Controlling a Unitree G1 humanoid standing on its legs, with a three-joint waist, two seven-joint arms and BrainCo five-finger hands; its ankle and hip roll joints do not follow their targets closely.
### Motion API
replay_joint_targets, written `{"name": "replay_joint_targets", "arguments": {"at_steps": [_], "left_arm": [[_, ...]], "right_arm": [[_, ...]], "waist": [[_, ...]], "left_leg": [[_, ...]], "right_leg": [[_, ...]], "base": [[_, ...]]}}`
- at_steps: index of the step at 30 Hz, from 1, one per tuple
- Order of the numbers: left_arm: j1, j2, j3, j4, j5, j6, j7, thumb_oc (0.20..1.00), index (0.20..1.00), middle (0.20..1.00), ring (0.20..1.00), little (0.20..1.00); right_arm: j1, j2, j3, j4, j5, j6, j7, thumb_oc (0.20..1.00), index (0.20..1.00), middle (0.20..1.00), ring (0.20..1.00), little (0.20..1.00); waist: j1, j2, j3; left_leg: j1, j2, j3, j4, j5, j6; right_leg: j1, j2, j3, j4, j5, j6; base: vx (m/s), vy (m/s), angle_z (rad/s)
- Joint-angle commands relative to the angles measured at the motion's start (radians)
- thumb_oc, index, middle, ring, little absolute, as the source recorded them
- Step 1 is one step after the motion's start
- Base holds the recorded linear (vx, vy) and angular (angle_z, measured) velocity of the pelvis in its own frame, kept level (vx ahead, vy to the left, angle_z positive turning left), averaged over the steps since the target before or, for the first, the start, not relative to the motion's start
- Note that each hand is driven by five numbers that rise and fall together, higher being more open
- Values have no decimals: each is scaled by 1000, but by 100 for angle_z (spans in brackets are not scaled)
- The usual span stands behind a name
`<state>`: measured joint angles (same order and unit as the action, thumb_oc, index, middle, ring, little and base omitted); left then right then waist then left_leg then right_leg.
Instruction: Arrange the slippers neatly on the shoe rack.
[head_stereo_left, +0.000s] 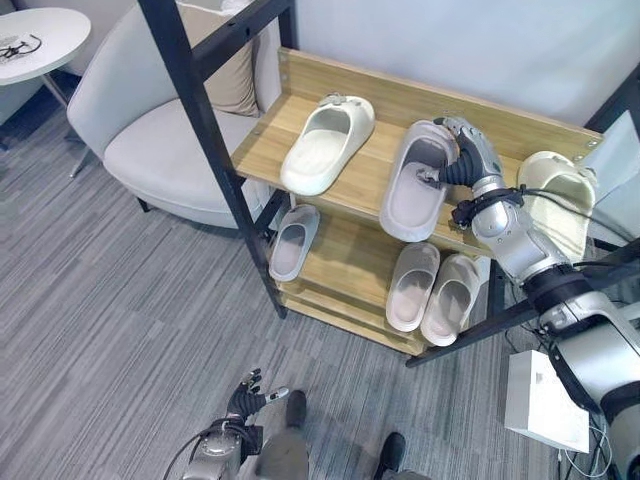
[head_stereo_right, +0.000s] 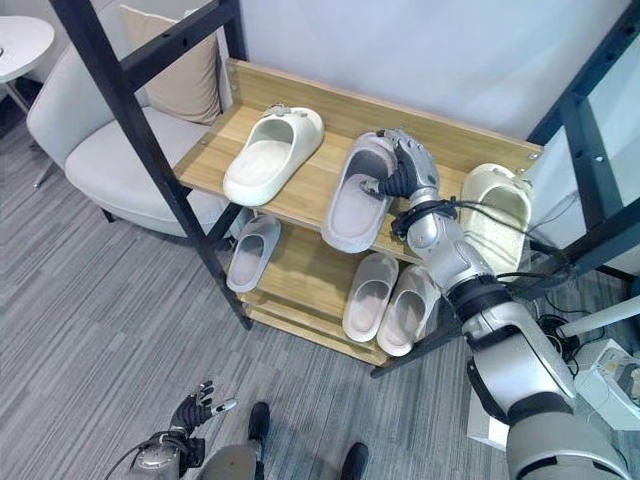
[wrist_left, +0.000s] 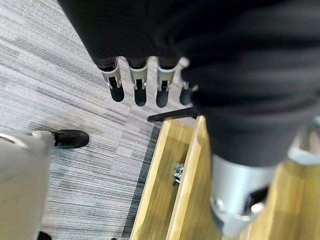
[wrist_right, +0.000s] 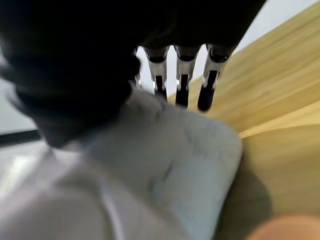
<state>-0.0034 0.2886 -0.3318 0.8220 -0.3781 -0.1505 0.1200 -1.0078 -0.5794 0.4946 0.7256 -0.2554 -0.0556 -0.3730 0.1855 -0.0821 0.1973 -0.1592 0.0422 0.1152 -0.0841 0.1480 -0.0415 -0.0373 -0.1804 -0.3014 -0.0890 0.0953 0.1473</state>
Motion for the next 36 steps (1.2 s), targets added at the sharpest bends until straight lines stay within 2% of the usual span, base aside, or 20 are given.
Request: {"name": "replay_joint_targets", "arguments": {"at_steps": [1, 9, 11, 12, 13, 14, 15, 16, 17, 18, 22, 25, 29, 31, 32, 33, 35, 36], "left_arm": [[-69, 28, -53, -40, -40, -49, 16, 1000, 1000, 1000, 1000, 1000], [-64, 33, -52, -18, -30, -47, 25, 1000, 1000, 1000, 1000, 1000], [-65, 25, -43, -19, -26, -43, 33, 1000, 1000, 1000, 1000, 1000], [-59, 15, -29, -16, -19, -37, 39, 1000, 1000, 1000, 1000, 1000], [-57, 16, -31, -16, -19, -37, 39, 1000, 1000, 1000, 1000, 1000], [-44, 6, -13, -19, -5, -29, 41, 1000, 1000, 1000, 1000, 1000], [-33, -1, -9, -18, 6, -24, 41, 1000, 1000, 1000, 1000, 1000], [-33, 0, -10, -18, 6, -24, 41, 1000, 1000, 1000, 1000, 1000], [-25, -11, -4, -13, 19, -19, 41, 1000, 1000, 1000, 1000, 1000], [-10, -29, 6, -13, 43, -12, 40, 1000, 1000, 1000, 1000, 1000], [9, -41, 22, -12, 81, -1, 39, 1000, 1000, 1000, 1000, 1000], [33, -57, 42, 2, 92, 1, 44, 1000, 1000, 1000, 1000, 1000], [60, -58, 49, -12, 94, -3, 42, 1000, 1000, 1000, 1000, 1000], [69, -62, 52, -6, 91, -4, 41, 1000, 1000, 1000, 1000, 1000], [68, -70, 57, 13, 87, -3, 39, 1000, 1000, 1000, 1000, 1000], [69, -73, 58, 21, 86, -7, 42, 1000, 1000, 1000, 1000, 1000], [71, -76, 57, 28, 87, -7, 38, 1000, 1000, 1000, 1000, 1000], [72, -81, 49, 29, 77, -14, 45, 1000, 1000, 1000, 1000, 1000]], "right_arm": [[-140, -49, 33, 129, 14, 16, -43, 200, 200, 200, 200, 200], [-153, -13, 31, 180, 76, 5, -49, 200, 200, 200, 200, 200], [-98, -4, -3, 77, 96, -8, -68, 200, 200, 200, 200, 200], [-6, 4, -59, -96, 83, -18, -87, 200, 200, 200, 200, 200], [2, 3, -63, -104, 81, -14, -86, 200, 200, 200, 200, 200], [122, 1, -120, -296, 33, -25, -88, 200, 200, 200, 200, 200], [208, 7, -164, -399, 14, -31, -82, 200, 200, 200, 200, 200], [210, 7, -166, -401, 14, -30, -82, 200, 200, 200, 200, 200], [285, 16, -203, -485, 0, -42, -76, 200, 200, 200, 200, 200], [427, 43, -267, -644, -13, -75, -61, 200, 200, 200, 200, 200], [603, 67, -352, -842, 4, -125, -32, 200, 200, 200, 200, 200], [813, 106, -415, -1051, 108, -203, 37, 200, 200, 200, 200, 200], [914, 122, -414, -1144, 224, -240, 112, 200, 200, 200, 200, 200], [968, 137, -378, -1180, 367, -268, 185, 200, 200, 200, 200, 200], [1011, 154, -331, -1205, 519, -280, 257, 200, 200, 200, 200, 200], [1027, 151, -294, -1221, 587, -290, 290, 200, 200, 200, 200, 200], [1051, 142, -239, -1252, 687, -275, 357, 200, 200, 200, 200, 200], [1049, 148, -166, -1267, 825, -278, 407, 200, 200, 200, 200, 200]], "waist": [[71, -27, 60], [70, -27, 56], [56, -24, 51], [40, -17, 48], [42, -18, 47], [24, -12, 46], [18, -9, 42], [18, -9, 41], [8, -6, 37], [-11, -1, 32], [-39, 5, 25], [-78, 14, 12], [-99, 23, 1], [-111, 27, -4], [-118, 33, -8], [-121, 34, -10], [-125, 39, -16], [-122, 43, -20]], "left_leg": [[48, -45, -38, 31, -129, 15], [59, -41, -35, 31, -134, 12], [73, -36, -27, 27, -134, 10], [85, -34, -21, 23, -136, 11], [87, -34, -21, 23, -136, 11], [101, -31, -15, 19, -138, 12], [109, -30, -12, 16, -140, 13], [109, -30, -12, 16, -140, 13], [117, -29, -8, 12, -142, 14], [129, -27, -2, 9, -145, 15], [144, -23, 9, 3, -146, 15], [160, -20, 18, -3, -146, 14], [167, -18, 20, -3, -144, 12], [170, -17, 22, -3, -142, 10], [174, -16, 24, -3, -140, 7], [175, -15, 25, -3, -139, 5], [178, -13, 24, -3, -138, 1], [179, -11, 23, -3, -136, -2]], "right_leg": [[72, -27, 42, 2, -46, 38], [79, -23, 40, 2, -52, 34], [85, -21, 46, 2, -58, 30], [89, -19, 51, 2, -62, 28], [90, -19, 51, 2, -62, 28], [95, -18, 57, 2, -67, 28], [98, -17, 58, 2, -70, 27], [98, -17, 58, 2, -70, 27], [101, -17, 60, 2, -74, 28], [107, -17, 63, 2, -80, 28], [114, -16, 66, 2, -85, 30], [121, -14, 72, 2, -87, 30], [126, -12, 74, 2, -86, 29], [128, -12, 77, 4, -85, 28], [129, -10, 77, 6, -85, 26], [130, -9, 75, 7, -85, 25], [134, -9, 73, 8, -87, 21], [138, -8, 71, 8, -87, 18]], "base": [[-31, -18, 13], [3, 1, 4], [20, 6, -1], [0, 0, 0], [44, -2, -4], [36, -8, -4], [35, -8, -2], [32, 0, 0], [49, -2, -3], [56, -3, 0], [14, -12, -11], [1, -18, -8], [-5, -13, -12], [0, 0, 0], [-27, -33, 1], [-24, -37, -2], [-16, -38, -2], [-16, -46, 1]]}}
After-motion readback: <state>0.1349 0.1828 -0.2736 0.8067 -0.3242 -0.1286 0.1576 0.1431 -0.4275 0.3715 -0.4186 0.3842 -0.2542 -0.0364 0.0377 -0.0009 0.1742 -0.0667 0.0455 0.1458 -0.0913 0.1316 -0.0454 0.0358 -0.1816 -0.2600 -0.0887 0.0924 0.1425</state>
